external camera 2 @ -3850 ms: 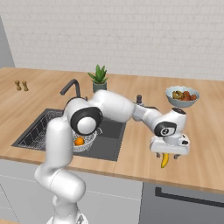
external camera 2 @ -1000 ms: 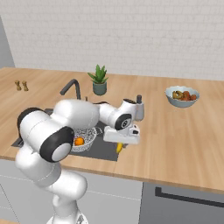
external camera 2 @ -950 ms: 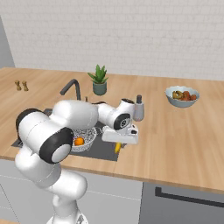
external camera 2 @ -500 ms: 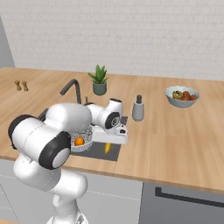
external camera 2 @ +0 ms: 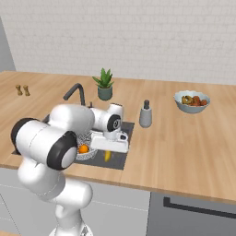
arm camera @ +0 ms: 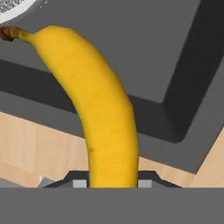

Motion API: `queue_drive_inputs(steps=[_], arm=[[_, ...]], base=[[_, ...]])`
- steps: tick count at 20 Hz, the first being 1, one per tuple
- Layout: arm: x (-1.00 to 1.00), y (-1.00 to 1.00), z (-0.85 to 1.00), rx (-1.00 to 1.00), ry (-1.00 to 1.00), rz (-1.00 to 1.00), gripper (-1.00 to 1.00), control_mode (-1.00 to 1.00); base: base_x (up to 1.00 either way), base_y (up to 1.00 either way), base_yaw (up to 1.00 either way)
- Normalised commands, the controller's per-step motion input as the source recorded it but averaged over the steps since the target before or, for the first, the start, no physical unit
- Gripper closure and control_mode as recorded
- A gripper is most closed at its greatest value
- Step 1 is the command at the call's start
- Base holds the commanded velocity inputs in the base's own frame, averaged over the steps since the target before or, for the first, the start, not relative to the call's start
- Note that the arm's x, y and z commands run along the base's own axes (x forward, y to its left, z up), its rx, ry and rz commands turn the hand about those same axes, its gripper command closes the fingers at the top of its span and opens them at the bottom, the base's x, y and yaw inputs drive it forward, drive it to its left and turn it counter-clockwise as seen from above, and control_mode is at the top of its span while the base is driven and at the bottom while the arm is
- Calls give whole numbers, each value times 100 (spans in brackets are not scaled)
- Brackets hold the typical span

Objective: Put the colander in the sink, put the orange, apple, banana in the colander, and turn on the sink faucet and pour water over the colander.

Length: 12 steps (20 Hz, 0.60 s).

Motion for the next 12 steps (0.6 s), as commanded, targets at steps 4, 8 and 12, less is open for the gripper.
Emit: queue_drive_inputs(steps=[4, 8, 12], arm=[[22, 18, 0, 0, 10, 0, 100, -100], [41, 17, 0, 0, 5, 0, 100, -100], [59, 14, 0, 0, 4, 0, 100, -100]], base=[[0, 0, 0], [0, 0, 0], [0, 0, 0]])
